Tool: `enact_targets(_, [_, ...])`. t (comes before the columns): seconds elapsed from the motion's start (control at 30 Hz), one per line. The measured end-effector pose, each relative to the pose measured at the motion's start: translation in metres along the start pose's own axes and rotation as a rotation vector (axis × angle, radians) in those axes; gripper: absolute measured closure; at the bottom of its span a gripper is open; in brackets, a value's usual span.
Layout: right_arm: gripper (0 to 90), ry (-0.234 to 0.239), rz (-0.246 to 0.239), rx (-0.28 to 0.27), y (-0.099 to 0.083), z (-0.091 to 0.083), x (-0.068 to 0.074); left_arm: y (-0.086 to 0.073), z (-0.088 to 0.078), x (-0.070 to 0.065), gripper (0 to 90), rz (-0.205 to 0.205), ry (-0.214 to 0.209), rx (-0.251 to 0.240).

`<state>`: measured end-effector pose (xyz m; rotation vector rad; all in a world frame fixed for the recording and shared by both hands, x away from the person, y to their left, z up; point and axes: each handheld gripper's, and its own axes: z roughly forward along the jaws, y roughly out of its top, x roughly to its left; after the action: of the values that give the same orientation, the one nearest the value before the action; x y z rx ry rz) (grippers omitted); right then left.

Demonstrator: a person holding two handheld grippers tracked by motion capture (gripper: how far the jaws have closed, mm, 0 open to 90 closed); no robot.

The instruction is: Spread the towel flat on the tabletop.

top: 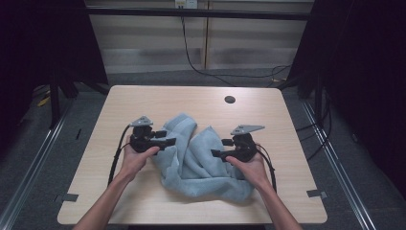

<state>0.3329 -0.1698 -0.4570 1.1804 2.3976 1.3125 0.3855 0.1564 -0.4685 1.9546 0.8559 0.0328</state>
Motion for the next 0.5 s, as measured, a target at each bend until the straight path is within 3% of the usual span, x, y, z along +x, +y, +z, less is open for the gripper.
enact_targets(0.07, [27.4,-0.014,0.011,0.048,-0.006,0.018,-0.004,-0.006,0.012,-0.004,31.2,0.023,-0.001,0.061])
enact_targets(0.1, [27.4,-0.014,0.011,0.048,-0.006,0.018,-0.004,-0.008,0.015,-0.006,31.2,0.026,0.007,0.074])
enact_targets(0.13, [27.1,-0.025,0.014,0.097,-0.012,0.025,-0.003,-0.014,0.019,-0.009,31.5,0.038,0.030,0.092])
enact_targets(0.2, [29.9,-0.033,0.005,0.110,-0.015,0.028,-0.003,-0.017,0.019,-0.011,34.6,0.055,0.049,0.107])
enact_targets(0.23, [44.4,-0.036,0.001,0.129,-0.018,0.029,-0.001,-0.020,0.017,-0.013,44.7,0.084,0.061,0.114])
enact_targets(0.27, [65.9,-0.056,-0.020,0.124,-0.020,0.027,0.001,-0.021,0.014,-0.014,66.6,0.094,0.059,0.127])
enact_targets(0.3, [73.5,-0.060,-0.023,0.111,-0.020,0.025,0.001,-0.021,0.012,-0.013,78.9,0.096,0.044,0.133])
enact_targets(0.33, [73.5,-0.060,-0.023,0.111,-0.020,0.025,0.001,-0.021,0.007,-0.013,78.9,0.098,0.033,0.129])
enact_targets(0.37, [78.3,-0.076,-0.010,0.057,-0.015,0.011,0.000,-0.021,-0.003,-0.012,85.2,0.101,0.069,0.098])
enact_targets(0.4, [78.3,-0.076,-0.010,0.057,-0.015,0.011,0.000,-0.021,-0.003,-0.012,85.9,0.101,0.069,0.098])
enact_targets(0.5, [79.5,-0.123,-0.003,-0.001,-0.008,-0.013,-0.005,-0.019,-0.025,-0.001,86.5,0.061,0.106,0.013])
